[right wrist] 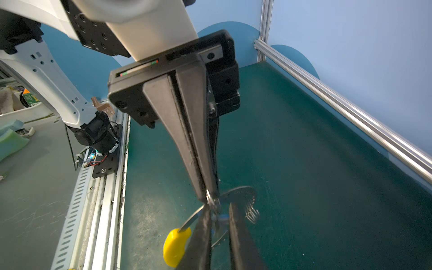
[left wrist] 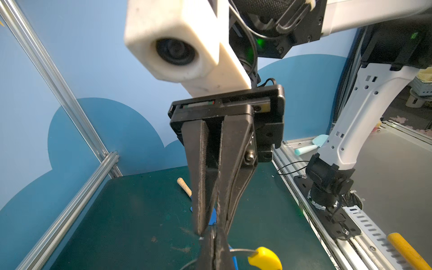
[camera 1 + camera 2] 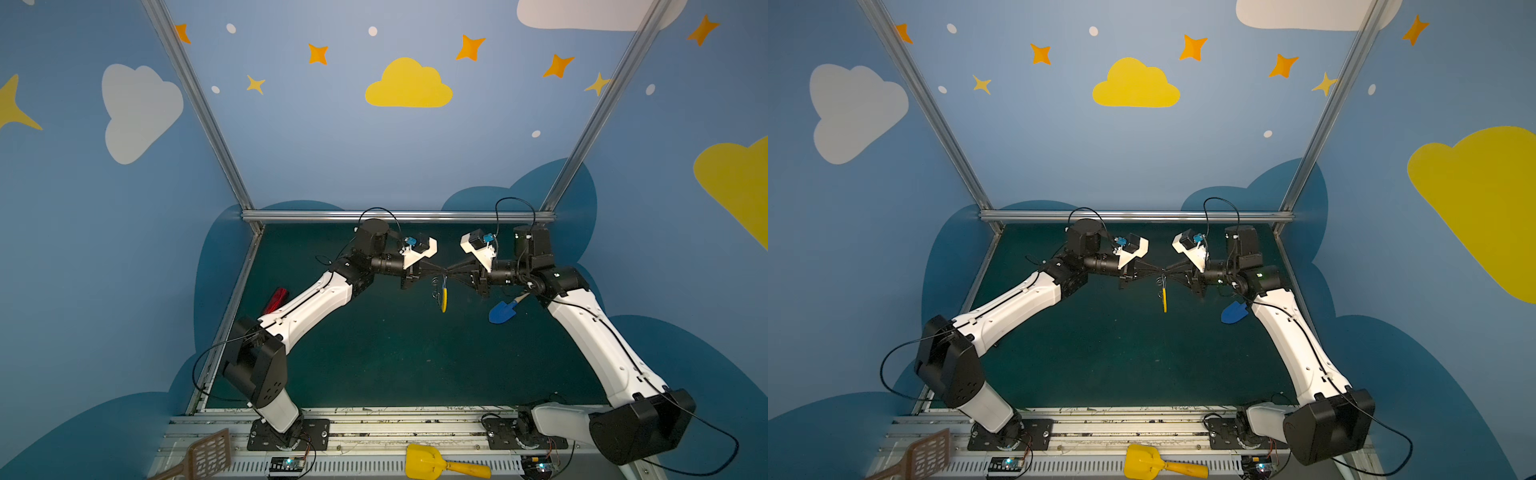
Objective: Put the keys on the keyring
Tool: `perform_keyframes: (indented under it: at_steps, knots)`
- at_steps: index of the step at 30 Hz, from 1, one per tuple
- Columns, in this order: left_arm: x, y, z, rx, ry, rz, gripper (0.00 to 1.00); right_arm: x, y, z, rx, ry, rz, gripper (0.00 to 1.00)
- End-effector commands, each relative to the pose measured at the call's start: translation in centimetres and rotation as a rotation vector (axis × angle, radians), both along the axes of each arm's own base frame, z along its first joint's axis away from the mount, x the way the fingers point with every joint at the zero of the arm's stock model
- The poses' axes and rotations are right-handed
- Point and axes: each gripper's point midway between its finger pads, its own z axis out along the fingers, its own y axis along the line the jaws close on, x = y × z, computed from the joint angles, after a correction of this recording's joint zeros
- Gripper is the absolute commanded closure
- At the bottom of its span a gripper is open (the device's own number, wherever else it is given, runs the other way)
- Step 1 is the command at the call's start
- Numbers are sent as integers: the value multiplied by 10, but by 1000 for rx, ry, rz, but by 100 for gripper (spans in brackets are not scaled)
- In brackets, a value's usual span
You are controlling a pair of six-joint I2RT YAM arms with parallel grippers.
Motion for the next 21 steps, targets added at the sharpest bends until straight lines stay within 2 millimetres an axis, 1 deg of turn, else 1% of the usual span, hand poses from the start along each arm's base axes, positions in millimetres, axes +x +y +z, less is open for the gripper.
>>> perform_keyframes:
  at_steps: [1,3,5,11,12,14,17,21]
  knots:
    - [-8,1,21,-39,-42,-22,96,-4,4,12,22,-18,36,87]
    - [-8,1,20,-37,-39,-24,96,-5,4,12,24,-19,40,93]
    - [-8,0,20,-36,-37,-25,96,-6,5,13,25,-21,49,100]
    - [-6,-1,16,-7,-31,-25,96,-10,2,9,-21,15,53,100]
    - [-6,-1,13,8,-23,-25,94,-9,1,8,-34,24,51,100]
    - [-4,-1,10,34,-22,-17,77,-10,-2,6,-59,45,44,100]
    - [-3,2,2,95,-38,-9,69,-11,-5,1,-104,85,37,100]
    - [-3,8,-9,211,-72,-15,69,-13,-10,-8,-167,135,32,100]
